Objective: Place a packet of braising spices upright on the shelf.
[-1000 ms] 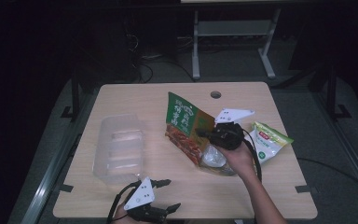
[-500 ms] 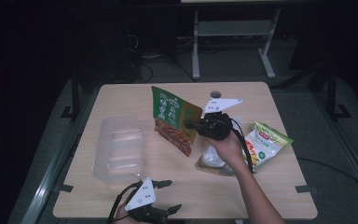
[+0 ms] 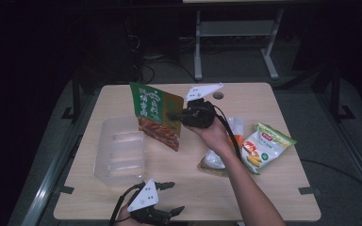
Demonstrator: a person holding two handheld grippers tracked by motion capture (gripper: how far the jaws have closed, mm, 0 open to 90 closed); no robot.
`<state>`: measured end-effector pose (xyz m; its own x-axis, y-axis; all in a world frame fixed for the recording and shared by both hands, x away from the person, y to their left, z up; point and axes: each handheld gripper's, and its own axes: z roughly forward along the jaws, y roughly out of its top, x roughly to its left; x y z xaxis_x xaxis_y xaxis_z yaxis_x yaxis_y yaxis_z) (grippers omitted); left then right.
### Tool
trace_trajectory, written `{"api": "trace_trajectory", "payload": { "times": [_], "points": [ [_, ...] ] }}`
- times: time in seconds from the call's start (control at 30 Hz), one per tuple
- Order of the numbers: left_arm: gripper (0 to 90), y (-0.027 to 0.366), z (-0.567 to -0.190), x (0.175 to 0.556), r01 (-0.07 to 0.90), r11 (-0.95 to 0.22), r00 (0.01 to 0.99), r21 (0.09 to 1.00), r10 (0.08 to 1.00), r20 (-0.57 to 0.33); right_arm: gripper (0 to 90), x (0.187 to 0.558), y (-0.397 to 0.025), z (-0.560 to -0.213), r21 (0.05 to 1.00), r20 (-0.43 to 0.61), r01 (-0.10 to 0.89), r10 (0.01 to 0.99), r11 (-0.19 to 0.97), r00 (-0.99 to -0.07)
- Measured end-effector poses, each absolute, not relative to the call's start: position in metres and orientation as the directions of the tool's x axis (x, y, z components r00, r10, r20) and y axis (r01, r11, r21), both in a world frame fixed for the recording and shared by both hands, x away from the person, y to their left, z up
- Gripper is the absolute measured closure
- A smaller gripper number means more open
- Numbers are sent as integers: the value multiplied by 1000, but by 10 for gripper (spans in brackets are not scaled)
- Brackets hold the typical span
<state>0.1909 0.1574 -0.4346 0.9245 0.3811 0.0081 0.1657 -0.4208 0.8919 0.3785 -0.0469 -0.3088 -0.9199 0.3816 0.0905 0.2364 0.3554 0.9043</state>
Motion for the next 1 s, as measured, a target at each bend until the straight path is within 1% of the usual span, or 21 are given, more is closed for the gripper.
{"api": "trace_trajectory", "payload": {
  "times": [0.2,0.43,0.8,1.0],
  "points": [
    [255,158,-435,193,171,-429,925,887,380,5,900,393,-22,-300,904,76,209,342,374,-937],
    [254,159,-435,194,179,-423,923,888,385,-3,900,409,10,-298,898,49,172,297,404,-954],
    [255,163,-434,194,172,-421,919,890,395,9,900,430,58,-301,889,65,166,242,426,-968],
    [255,163,-433,195,162,-424,922,891,388,17,900,437,71,-305,886,87,183,235,426,-968]
  ]
}}
